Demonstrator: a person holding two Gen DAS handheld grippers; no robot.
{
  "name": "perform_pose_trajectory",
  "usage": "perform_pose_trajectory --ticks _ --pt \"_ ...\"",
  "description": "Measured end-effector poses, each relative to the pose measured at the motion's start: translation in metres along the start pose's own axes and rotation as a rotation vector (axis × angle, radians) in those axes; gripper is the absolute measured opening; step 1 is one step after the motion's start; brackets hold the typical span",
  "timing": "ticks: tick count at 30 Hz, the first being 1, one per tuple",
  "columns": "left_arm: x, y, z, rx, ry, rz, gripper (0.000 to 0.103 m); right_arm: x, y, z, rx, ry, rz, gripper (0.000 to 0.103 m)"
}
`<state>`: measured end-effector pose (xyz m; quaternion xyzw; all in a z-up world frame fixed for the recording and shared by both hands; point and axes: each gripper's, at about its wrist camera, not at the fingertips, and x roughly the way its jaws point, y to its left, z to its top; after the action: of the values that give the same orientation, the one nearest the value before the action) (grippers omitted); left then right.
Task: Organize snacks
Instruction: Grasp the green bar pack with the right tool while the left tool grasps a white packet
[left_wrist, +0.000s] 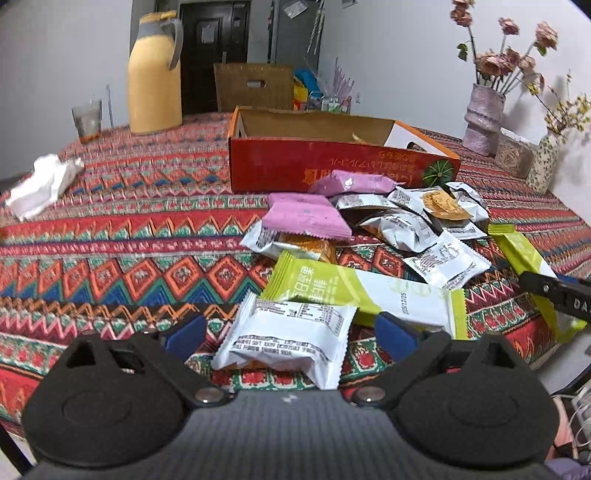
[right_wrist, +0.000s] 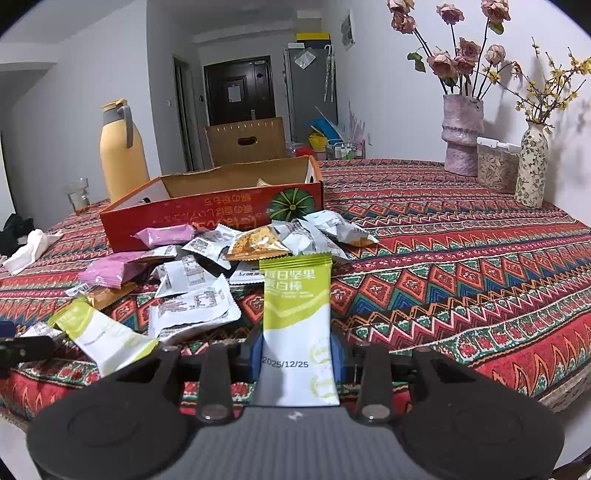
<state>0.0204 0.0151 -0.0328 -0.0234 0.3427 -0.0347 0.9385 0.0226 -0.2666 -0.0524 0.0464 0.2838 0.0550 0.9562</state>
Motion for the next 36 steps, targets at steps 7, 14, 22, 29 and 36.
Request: perform_pose_trajectory --ticks 7,14,22,29,36 --pt "0.006 0.007 -0.003 -0.028 0.021 -0.037 0.065 -0.004 0.002 -0.001 -0.002 -0.005 0.000 0.035" --pt "0.000 0.011 -0.005 -0.050 0.007 -0.042 0.059 -0.005 0.004 -0.001 -0.008 -0.005 0.005 0.035" --pt "-0.012 0.012 -0.003 -0.054 -0.034 -0.012 0.058 -0.007 0.005 0.000 -0.013 -0.013 0.010 0.035" --pt "-0.020 0.008 0.006 -0.030 -0.081 0.003 0.058 -0.009 0.006 0.004 -0.019 -0.028 0.017 0.035" --pt "-0.019 0.004 0.023 -0.022 -0.123 0.016 0.058 -0.005 0.013 0.014 -0.038 -0.051 0.030 0.035"
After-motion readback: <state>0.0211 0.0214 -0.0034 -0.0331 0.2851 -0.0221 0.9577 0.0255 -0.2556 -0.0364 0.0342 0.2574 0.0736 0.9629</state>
